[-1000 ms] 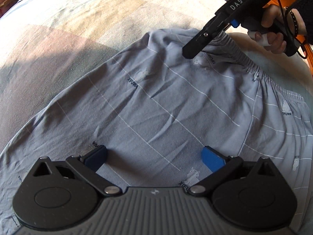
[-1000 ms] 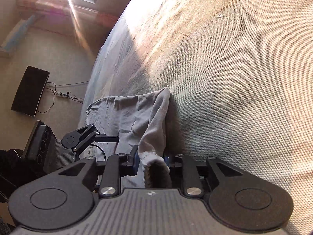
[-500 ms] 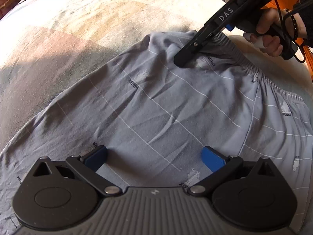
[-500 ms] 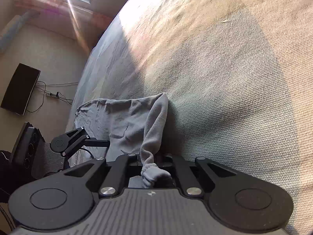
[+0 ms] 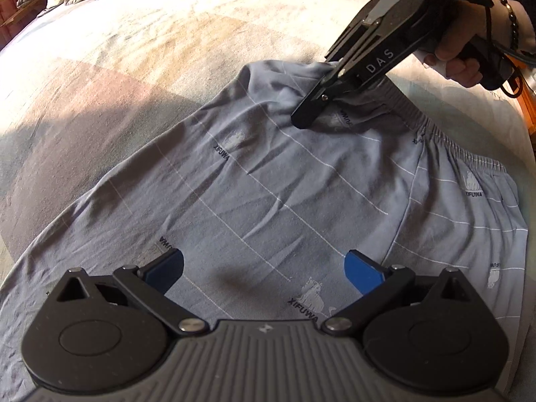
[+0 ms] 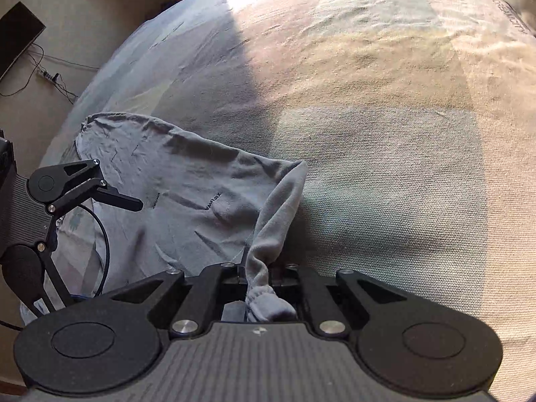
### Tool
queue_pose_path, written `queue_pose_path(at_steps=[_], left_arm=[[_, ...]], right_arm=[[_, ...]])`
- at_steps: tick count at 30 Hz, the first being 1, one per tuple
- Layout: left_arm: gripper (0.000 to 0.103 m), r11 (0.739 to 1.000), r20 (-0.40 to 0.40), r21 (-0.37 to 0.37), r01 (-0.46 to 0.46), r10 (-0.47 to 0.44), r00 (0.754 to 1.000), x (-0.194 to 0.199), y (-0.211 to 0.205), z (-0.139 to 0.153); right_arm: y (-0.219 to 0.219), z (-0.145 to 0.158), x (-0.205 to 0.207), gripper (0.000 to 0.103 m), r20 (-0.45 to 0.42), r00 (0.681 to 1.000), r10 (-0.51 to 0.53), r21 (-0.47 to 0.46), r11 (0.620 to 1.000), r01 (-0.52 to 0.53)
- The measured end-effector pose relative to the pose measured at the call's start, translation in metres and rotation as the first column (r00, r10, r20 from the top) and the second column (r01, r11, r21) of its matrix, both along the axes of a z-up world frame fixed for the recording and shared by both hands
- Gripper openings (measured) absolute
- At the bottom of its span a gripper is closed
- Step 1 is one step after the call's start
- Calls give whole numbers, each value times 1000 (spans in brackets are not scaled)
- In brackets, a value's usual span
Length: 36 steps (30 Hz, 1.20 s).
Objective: Fold clothes
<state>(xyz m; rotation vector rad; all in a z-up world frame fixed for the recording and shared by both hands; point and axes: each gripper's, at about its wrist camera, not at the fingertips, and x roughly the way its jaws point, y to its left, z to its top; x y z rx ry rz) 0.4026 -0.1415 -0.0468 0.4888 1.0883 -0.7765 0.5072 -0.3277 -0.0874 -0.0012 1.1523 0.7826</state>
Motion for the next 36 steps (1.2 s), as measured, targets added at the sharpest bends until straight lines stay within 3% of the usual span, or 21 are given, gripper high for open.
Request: queue_pose_path(at_steps=[8, 17, 23, 28, 32, 36], left_arm=[[101, 1000, 18, 16, -18, 18, 1000, -15, 4, -4], [101, 998, 58, 56, -2, -1, 998, -23, 5, -9], [101, 993, 146, 113, 35, -51, 988, -22, 6, -10], [101, 984, 221, 165, 63, -99, 970, -19, 6, -13], [101, 973, 283, 217, 80, -141, 949, -16, 6, -16], [103, 928, 354, 350, 126, -255, 900, -4, 2, -33]], right_arm=[[40, 13, -41, 8, 166, 975, 150, -216, 970, -112], [48, 39, -69, 8, 256, 941, 221, -256, 954, -154], [58, 51, -96, 8, 292, 888, 354, -314, 913, -261], [65, 47, -119, 8, 293, 845, 447, -363, 870, -334], [66, 44, -128, 8, 282, 841, 461, -362, 863, -352], [65, 42, -132, 8, 281, 848, 449, -349, 871, -345]])
